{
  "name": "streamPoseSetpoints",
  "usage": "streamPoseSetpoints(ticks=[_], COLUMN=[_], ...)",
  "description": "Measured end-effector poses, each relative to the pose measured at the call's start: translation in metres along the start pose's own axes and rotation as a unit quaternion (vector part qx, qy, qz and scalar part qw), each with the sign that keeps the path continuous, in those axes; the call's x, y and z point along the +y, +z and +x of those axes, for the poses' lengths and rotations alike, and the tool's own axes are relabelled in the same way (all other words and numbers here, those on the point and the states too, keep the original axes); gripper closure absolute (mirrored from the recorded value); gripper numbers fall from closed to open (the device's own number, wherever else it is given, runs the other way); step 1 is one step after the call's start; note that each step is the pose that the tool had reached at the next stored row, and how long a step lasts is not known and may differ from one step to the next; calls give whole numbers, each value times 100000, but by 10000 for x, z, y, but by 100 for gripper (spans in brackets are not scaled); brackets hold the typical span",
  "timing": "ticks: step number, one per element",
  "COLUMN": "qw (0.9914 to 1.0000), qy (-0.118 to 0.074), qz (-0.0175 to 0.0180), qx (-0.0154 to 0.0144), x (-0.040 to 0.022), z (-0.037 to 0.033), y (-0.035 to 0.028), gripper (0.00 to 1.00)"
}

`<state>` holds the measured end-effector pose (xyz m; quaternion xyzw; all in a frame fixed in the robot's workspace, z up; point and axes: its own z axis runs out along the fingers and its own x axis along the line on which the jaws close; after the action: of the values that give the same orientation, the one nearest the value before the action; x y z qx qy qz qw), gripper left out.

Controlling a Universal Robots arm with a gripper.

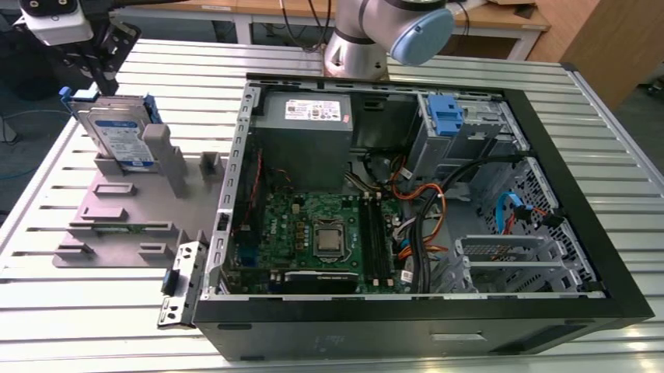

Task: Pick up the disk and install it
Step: 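Reach for the disk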

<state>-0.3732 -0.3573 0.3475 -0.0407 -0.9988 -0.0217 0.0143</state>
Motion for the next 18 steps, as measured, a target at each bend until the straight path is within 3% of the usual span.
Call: streamPoseSetpoints(ticks=[6,18], qw=[100000,100000], qy=[-3,-3], qz=[5,8], qx=[8,15], x=[24,55], z=[0,2], y=[45,63], gripper=[89,89])
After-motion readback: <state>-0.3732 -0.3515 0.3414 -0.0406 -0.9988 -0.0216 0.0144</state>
